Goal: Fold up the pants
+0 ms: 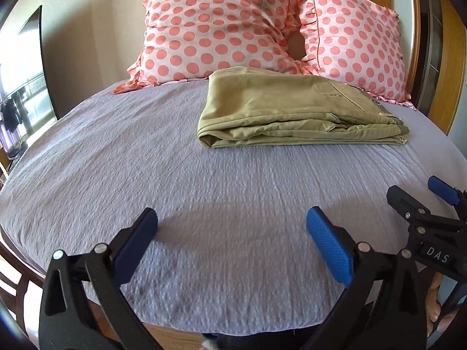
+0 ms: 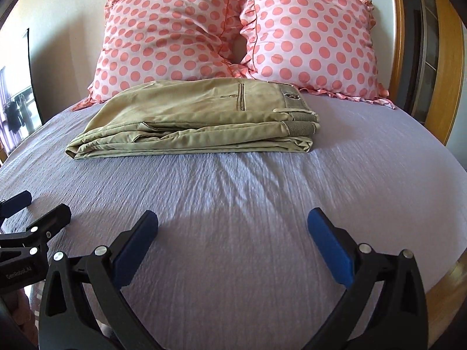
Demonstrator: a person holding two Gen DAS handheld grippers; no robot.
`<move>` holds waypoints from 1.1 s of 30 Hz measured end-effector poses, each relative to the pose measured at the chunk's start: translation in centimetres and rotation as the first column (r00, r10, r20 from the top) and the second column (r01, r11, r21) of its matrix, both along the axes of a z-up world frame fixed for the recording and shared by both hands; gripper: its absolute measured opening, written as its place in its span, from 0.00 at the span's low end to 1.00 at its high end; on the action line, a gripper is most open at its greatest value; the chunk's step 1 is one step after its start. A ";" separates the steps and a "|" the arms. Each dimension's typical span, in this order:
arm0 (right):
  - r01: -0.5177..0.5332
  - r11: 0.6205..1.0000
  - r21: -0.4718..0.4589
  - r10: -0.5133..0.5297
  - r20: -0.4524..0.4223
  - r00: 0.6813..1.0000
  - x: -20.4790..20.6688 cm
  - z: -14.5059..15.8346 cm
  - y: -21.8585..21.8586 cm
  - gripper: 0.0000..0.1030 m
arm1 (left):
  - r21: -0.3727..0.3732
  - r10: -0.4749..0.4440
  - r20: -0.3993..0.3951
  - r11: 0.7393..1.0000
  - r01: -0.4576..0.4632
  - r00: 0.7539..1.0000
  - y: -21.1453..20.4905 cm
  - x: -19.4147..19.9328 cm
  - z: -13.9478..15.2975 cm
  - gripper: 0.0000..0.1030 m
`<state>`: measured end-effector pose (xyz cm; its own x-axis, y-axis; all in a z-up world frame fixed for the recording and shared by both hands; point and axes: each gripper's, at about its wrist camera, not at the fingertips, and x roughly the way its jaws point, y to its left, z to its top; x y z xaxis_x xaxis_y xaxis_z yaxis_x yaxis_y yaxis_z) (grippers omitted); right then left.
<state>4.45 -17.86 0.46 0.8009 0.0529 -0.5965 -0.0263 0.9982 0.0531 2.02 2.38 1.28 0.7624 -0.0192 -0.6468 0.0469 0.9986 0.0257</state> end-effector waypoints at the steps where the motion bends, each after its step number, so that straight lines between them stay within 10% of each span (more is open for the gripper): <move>1: 0.003 1.000 0.000 -0.003 0.002 1.000 0.0 0.0 0.0 0.99 | 0.000 -0.002 0.001 1.000 0.002 1.000 0.0 0.0 0.0 0.98; 33: 0.008 1.000 -0.001 -0.008 0.005 1.000 0.0 0.0 0.0 0.99 | 0.001 -0.007 0.004 1.000 0.007 1.000 0.1 0.0 -0.1 0.98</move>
<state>4.45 -17.82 0.43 0.8044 0.0464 -0.5922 -0.0190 0.9984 0.0524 2.07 2.45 1.23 0.7646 -0.0239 -0.6440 0.0541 0.9982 0.0271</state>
